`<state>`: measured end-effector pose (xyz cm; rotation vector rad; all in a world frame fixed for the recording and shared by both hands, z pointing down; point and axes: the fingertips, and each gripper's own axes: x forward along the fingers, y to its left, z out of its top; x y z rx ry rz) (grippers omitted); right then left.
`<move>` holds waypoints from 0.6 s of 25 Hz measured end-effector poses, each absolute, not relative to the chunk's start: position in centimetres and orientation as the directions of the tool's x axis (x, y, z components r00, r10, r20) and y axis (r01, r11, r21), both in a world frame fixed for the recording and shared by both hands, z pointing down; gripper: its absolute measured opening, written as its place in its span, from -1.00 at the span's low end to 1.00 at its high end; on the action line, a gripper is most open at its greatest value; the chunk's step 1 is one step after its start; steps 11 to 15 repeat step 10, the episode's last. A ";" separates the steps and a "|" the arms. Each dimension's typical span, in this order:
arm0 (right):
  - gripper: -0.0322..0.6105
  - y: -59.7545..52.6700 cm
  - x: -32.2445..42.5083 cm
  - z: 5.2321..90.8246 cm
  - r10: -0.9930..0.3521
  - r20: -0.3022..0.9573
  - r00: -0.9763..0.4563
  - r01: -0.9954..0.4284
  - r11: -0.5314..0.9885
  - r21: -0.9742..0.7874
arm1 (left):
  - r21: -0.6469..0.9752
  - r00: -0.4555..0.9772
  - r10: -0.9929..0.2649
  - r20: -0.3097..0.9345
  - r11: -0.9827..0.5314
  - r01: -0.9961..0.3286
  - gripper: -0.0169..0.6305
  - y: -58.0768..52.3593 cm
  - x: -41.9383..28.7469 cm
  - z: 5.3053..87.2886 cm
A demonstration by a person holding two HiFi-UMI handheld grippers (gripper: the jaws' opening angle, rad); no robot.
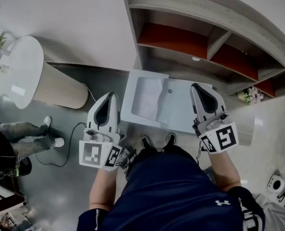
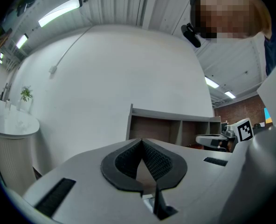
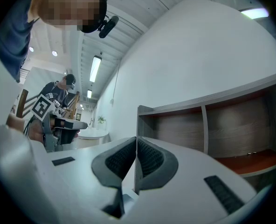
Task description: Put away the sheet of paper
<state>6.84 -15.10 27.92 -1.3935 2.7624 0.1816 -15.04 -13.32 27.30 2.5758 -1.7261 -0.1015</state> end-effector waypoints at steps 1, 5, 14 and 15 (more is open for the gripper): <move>-0.84 -15.1 6.9 27.9 -0.799 -0.090 -0.594 -0.804 0.588 0.085 | 0.070 0.379 -0.925 -0.031 -0.380 -0.922 -0.90 -13.3 -15.0 27.4; -0.84 -15.1 7.0 28.1 -0.803 -0.088 -0.589 -0.808 0.584 0.079 | 0.070 0.380 -0.925 -0.030 -0.381 -0.922 -0.90 -13.3 -15.1 27.4; -0.84 -15.2 6.9 28.0 -0.804 -0.091 -0.587 -0.810 0.582 0.080 | 0.071 0.381 -0.924 -0.030 -0.382 -0.921 -0.90 -13.5 -15.3 27.5; -0.84 -15.2 6.9 28.0 -0.804 -0.091 -0.587 -0.810 0.582 0.080 | 0.071 0.381 -0.924 -0.030 -0.382 -0.921 -0.90 -13.5 -15.3 27.5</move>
